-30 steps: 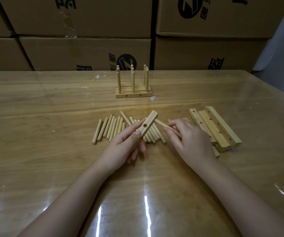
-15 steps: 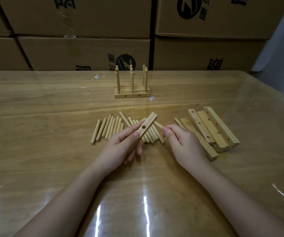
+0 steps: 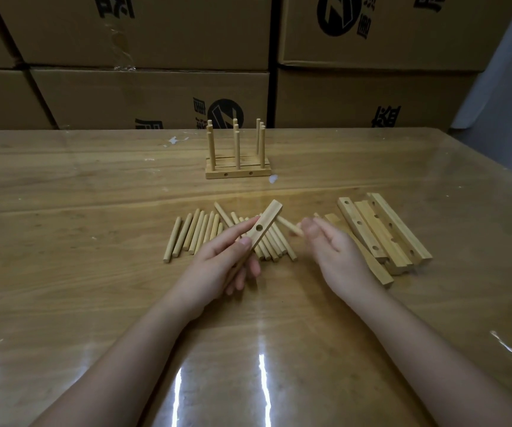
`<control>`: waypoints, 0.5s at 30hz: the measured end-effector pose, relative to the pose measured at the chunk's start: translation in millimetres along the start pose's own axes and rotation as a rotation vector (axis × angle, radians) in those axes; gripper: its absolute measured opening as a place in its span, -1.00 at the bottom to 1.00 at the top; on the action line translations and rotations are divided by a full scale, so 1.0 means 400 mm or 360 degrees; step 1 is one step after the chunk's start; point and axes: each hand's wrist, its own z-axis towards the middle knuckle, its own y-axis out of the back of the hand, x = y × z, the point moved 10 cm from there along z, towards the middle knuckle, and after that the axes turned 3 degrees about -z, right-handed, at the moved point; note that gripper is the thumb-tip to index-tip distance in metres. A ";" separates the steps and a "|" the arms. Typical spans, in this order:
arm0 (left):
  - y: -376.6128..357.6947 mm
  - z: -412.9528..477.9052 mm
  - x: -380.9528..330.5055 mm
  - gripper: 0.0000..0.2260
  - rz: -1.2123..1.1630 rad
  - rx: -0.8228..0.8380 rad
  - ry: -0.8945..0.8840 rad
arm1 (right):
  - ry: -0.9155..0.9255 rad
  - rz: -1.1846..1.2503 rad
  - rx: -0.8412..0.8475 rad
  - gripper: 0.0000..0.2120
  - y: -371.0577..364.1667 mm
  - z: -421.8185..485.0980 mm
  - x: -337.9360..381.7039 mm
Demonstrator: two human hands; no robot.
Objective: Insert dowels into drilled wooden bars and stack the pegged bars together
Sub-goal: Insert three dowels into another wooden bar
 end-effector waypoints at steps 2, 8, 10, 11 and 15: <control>0.013 0.001 -0.003 -0.66 -0.0169 -0.0048 0.0015 | 0.0028 0.0028 -0.0172 -0.54 0.039 0.005 0.002; 0.056 0.010 0.003 -0.66 -0.0571 -0.0232 0.0011 | 0.0109 -0.0836 -0.0463 -0.66 0.111 0.021 -0.021; 0.054 0.010 0.010 -0.62 -0.0610 -0.0210 0.0037 | -0.0003 -0.1133 -0.0332 -0.62 0.087 0.027 -0.046; 0.054 0.010 0.013 -0.60 -0.0621 -0.0202 0.0053 | -0.0016 -0.1261 -0.0292 -0.61 0.077 0.026 -0.048; 0.056 0.010 0.020 -0.68 -0.0611 -0.0208 0.0095 | 0.0004 -0.1612 -0.0201 -0.63 0.053 0.018 -0.044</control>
